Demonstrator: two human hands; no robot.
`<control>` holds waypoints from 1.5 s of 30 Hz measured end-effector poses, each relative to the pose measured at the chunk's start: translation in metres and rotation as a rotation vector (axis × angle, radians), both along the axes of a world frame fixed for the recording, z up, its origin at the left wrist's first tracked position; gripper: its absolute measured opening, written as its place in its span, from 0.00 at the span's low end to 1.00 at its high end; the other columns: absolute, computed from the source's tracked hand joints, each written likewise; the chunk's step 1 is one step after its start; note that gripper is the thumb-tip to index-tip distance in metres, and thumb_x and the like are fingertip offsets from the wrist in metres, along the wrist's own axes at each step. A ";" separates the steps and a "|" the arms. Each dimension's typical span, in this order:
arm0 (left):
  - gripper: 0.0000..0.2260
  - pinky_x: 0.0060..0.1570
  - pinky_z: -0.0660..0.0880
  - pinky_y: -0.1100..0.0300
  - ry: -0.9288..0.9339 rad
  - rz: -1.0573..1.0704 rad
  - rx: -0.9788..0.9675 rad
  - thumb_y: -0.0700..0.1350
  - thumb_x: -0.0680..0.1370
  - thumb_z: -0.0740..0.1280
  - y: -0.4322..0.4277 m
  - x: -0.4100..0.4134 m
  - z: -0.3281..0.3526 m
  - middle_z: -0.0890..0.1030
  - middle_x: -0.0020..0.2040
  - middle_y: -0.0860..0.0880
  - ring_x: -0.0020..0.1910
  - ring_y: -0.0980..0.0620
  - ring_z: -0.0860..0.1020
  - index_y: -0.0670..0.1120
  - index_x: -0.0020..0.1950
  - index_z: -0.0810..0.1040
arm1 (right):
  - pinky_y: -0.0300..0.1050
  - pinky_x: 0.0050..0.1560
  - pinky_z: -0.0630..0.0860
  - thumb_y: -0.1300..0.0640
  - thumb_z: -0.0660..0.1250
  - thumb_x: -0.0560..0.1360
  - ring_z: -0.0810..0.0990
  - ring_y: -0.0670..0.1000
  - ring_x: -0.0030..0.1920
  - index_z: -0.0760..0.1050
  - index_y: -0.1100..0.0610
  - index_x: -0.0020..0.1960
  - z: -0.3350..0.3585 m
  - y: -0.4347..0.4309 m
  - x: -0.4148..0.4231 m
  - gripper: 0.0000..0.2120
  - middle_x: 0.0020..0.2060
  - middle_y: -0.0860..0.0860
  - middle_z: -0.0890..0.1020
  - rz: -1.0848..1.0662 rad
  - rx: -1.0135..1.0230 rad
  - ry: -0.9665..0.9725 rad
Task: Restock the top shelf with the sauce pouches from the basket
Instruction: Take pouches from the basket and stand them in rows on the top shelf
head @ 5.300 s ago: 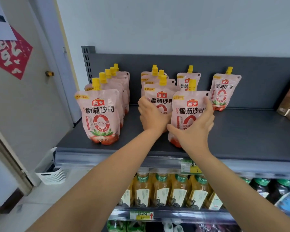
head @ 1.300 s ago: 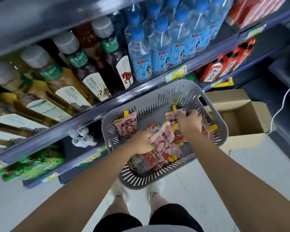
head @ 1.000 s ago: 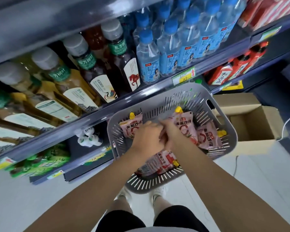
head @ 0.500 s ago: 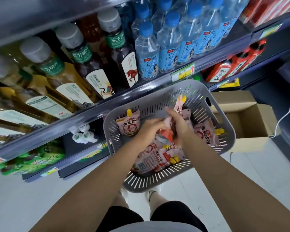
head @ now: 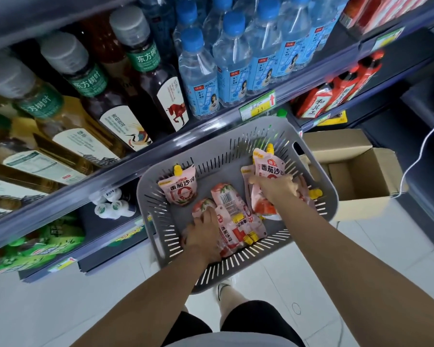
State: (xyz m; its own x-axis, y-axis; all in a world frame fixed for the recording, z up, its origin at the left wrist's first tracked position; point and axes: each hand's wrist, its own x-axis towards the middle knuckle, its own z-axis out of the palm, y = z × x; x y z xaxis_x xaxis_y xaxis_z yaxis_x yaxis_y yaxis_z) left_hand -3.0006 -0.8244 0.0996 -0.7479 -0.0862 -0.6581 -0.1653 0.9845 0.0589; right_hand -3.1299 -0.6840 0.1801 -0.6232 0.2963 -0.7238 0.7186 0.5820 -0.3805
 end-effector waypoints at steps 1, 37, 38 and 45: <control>0.56 0.62 0.70 0.40 -0.017 -0.004 -0.001 0.59 0.63 0.77 0.002 -0.001 0.003 0.58 0.71 0.41 0.69 0.40 0.63 0.41 0.75 0.42 | 0.55 0.63 0.68 0.42 0.74 0.66 0.66 0.62 0.68 0.52 0.63 0.75 0.001 0.001 0.000 0.50 0.69 0.61 0.63 0.009 -0.002 0.005; 0.63 0.70 0.61 0.41 0.067 0.560 0.332 0.54 0.57 0.81 -0.036 -0.028 0.019 0.61 0.74 0.44 0.72 0.38 0.59 0.60 0.76 0.37 | 0.53 0.61 0.72 0.42 0.75 0.64 0.70 0.61 0.65 0.52 0.62 0.75 -0.016 0.002 0.010 0.51 0.67 0.60 0.68 0.160 0.035 -0.010; 0.62 0.70 0.61 0.41 0.083 0.585 0.336 0.55 0.56 0.81 -0.036 -0.028 0.025 0.62 0.74 0.45 0.72 0.39 0.60 0.59 0.77 0.39 | 0.53 0.61 0.72 0.43 0.75 0.65 0.69 0.62 0.66 0.52 0.63 0.75 -0.012 0.002 0.011 0.51 0.68 0.61 0.66 0.173 0.058 -0.008; 0.55 0.71 0.61 0.44 0.261 0.410 0.325 0.57 0.58 0.78 -0.040 -0.018 0.076 0.63 0.72 0.45 0.72 0.42 0.60 0.49 0.78 0.51 | 0.55 0.63 0.68 0.39 0.75 0.65 0.64 0.62 0.69 0.51 0.63 0.75 0.028 -0.007 0.028 0.53 0.69 0.61 0.61 0.156 0.151 0.086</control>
